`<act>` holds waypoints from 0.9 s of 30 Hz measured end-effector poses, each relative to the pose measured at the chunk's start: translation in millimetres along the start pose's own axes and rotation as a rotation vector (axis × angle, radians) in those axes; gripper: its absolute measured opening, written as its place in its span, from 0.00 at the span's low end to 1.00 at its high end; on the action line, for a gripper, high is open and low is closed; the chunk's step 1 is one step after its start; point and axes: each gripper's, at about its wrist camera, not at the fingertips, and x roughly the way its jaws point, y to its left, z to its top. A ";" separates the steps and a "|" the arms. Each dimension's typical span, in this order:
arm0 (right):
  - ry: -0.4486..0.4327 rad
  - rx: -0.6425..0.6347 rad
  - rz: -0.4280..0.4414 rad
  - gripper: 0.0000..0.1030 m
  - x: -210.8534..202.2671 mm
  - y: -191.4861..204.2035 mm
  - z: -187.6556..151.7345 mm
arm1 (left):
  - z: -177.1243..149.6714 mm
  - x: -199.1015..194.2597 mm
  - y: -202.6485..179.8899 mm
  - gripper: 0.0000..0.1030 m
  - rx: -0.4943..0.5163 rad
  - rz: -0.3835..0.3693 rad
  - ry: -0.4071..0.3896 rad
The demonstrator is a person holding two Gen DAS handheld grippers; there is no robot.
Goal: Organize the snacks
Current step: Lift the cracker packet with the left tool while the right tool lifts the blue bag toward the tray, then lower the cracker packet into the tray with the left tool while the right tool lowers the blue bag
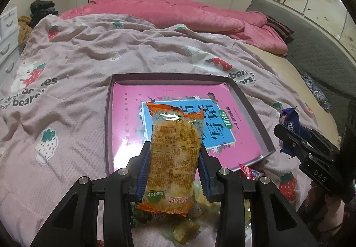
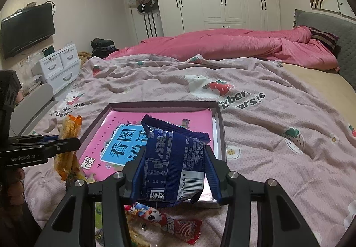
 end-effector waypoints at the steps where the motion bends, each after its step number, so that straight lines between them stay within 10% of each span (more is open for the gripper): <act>1: 0.004 0.001 -0.001 0.47 2.8 -0.6 0.5 | 1.1 3.1 0.4 0.38 0.000 0.001 0.001; 27: 0.105 0.040 -0.009 0.47 49.5 -16.5 -1.3 | 12.0 70.5 27.7 0.36 -0.069 0.036 0.060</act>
